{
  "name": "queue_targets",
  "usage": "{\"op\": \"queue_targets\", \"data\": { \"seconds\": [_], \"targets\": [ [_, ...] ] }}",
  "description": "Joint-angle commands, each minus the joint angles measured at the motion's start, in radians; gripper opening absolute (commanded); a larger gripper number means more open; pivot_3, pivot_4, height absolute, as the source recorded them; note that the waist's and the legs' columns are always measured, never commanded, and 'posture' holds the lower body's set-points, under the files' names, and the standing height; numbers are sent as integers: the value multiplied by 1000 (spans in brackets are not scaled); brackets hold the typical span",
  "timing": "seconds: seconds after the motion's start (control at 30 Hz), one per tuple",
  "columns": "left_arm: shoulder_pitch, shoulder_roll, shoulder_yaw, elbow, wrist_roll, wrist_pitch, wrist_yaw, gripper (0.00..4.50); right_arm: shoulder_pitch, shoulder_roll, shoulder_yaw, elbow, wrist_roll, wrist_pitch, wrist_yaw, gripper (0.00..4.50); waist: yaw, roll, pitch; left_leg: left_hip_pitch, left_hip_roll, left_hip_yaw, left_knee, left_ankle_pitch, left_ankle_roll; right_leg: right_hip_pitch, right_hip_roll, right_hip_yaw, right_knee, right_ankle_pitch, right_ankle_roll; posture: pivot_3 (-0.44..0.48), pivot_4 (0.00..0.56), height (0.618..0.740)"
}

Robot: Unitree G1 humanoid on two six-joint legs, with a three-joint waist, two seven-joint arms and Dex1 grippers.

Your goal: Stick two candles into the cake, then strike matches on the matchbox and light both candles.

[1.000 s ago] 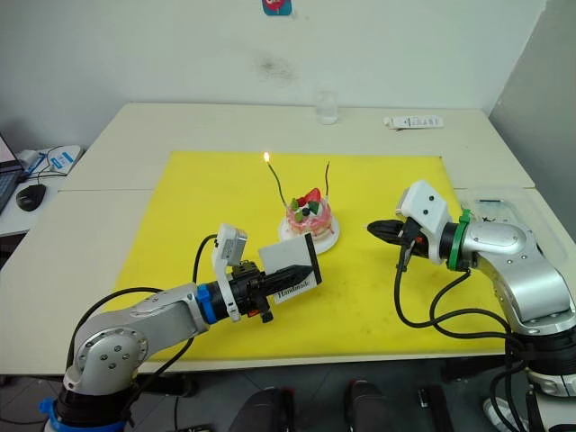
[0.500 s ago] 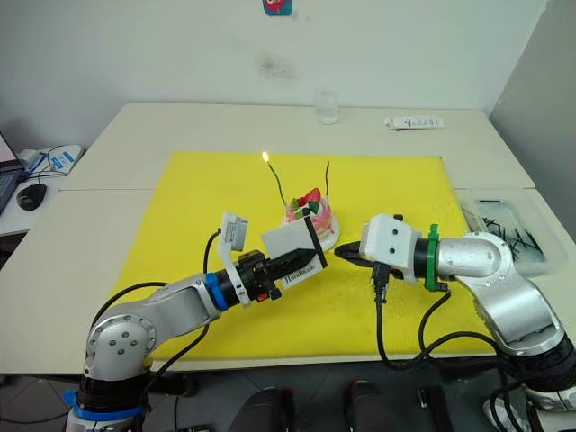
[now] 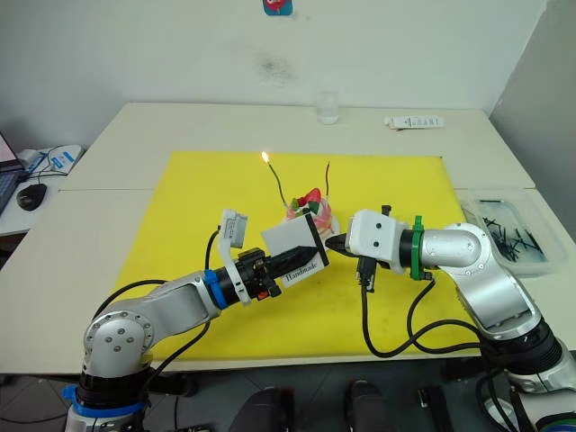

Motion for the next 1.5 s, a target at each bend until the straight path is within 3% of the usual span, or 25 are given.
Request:
{"op": "queue_targets", "data": {
  "seconds": [0.03, 1.27, 1.4, 1.5],
  "targets": [
    [0, 8, 24, -6, -8, -18, 5, 0, -18, -3, -19, -24, 4, -13, 10, 9, 0, 0, 0, 0, 0, 0, 0, 0, 0, 0, 0, 0, 0, 0, 0, 0, 150, 740],
    [-25, 2, 36, 9, -48, -12, -23, 0, -32, 30, 33, 15, -50, -53, 30, 9, 0, 0, 0, 0, 0, 0, 0, 0, 0, 0, 0, 0, 0, 0, 0, 0, 150, 740],
    [-34, -9, 41, 10, -67, -20, -24, 0, -25, 8, 65, 24, -83, -77, 60, 9, 0, 0, 0, 0, 0, 0, 0, 0, 0, 0, 0, 0, 0, 0, 0, 0, 150, 740],
    [-65, -57, 74, 23, -178, -64, 42, 0, 5, -80, 122, 18, -140, -135, 155, 9, 1, 0, 0, 0, 0, 0, 0, 0, 0, 0, 0, 0, 0, 0, 0, 0, 150, 740]
  ]
}}
